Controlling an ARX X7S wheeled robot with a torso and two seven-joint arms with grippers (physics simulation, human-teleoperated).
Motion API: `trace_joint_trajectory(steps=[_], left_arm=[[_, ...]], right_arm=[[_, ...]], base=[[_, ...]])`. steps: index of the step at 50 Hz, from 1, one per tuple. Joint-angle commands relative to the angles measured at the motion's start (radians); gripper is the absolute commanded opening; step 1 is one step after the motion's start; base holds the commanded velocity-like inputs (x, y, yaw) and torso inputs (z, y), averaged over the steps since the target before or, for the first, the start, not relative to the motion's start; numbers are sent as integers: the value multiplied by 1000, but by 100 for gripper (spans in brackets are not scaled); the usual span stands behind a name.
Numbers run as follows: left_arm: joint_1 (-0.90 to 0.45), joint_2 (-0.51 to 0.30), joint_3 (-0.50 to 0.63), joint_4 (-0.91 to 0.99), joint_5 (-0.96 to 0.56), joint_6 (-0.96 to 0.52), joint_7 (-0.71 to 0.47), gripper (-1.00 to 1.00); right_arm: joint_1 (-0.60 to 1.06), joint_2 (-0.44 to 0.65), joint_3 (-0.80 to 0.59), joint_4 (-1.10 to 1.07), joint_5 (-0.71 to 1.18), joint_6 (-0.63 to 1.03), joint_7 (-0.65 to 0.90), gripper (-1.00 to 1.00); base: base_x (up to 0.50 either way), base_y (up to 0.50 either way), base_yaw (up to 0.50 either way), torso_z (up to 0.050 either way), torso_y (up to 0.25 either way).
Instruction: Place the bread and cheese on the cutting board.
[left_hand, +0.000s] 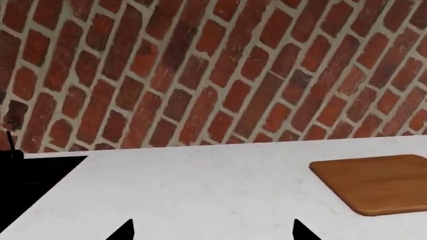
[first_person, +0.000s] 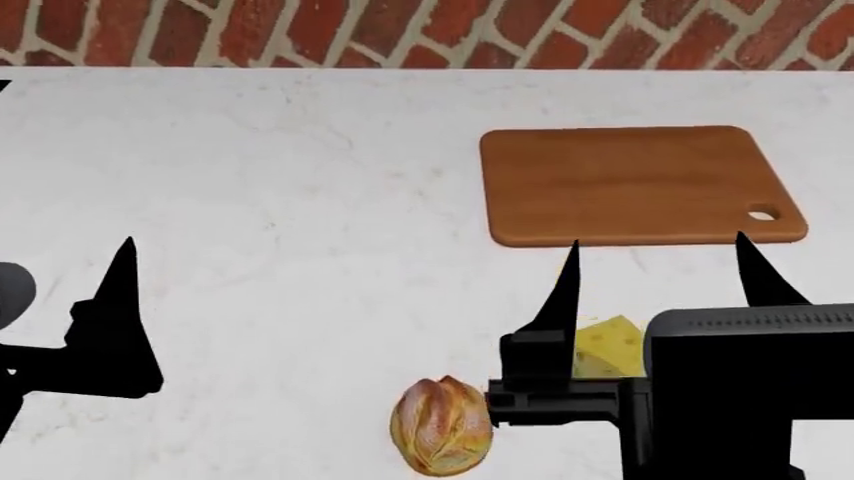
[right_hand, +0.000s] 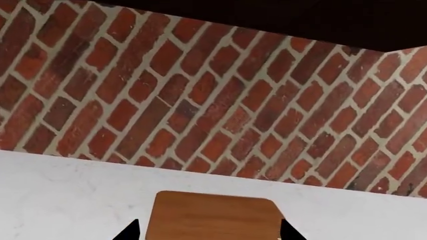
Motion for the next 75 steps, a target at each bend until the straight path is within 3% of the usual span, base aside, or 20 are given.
trace_joint_trajectory(steps=[1, 23, 32, 46, 51, 54, 57, 58, 59, 63, 65, 69, 75], left_arm=[[-11, 2, -6, -10, -1, -10, 11, 100], [39, -9, -27, -39, -30, 118, 19, 100], [49, -66, 51, -28, -28, 151, 17, 100], [27, -61, 35, -10, -39, 104, 3, 100], [25, -59, 29, -9, -43, 101, 0, 100], [17, -59, 19, 1, -48, 84, 0, 100], [9, -57, 10, 9, -52, 68, -1, 100], [0, -4, -61, 15, -69, 44, 9, 100], [-3, -6, -63, 19, -72, 39, 10, 100], [-3, -19, -41, 27, -75, 21, 2, 100], [-3, -19, -38, 25, -78, 21, 0, 100], [2, -19, -24, 20, -85, 20, -2, 100], [-11, -15, -45, 26, -98, 0, 0, 100]], right_arm=[[8, -5, 12, -20, -1, 33, -14, 100], [8, -3, 14, -31, 29, 62, -22, 100], [31, 6, 34, -80, 46, 132, -37, 100], [50, 41, 60, -95, 153, 151, 38, 100], [51, 114, 90, -95, 398, 143, 200, 100], [88, 279, 155, -95, 825, 94, 510, 100], [136, 403, 189, -94, 1194, 66, 708, 100], [178, 443, 222, -91, 1344, 69, 789, 100], [207, 469, 233, -87, 1436, 64, 846, 100], [402, 675, 163, -80, 1913, -71, 1093, 100], [495, 723, 92, -91, 2031, -94, 1158, 100], [644, 666, 56, -93, 2308, -106, 1304, 100], [732, 767, 67, -60, 2559, -187, 1285, 100]], base=[[500, 0, 0, 0, 0], [492, 0, 0, 0, 1], [17, 0, 0, 0, 1], [0, 0, 0, 21, -233], [-2, 0, 0, 21, -232], [0, 0, 0, 18, -229], [0, 0, 0, 16, -200], [0, 0, 0, 0, 0], [0, 0, 0, 0, 0], [0, 0, 0, 0, 0], [0, 0, 0, 0, 0], [0, 0, 0, 0, 0], [0, 0, 0, 0, 0]])
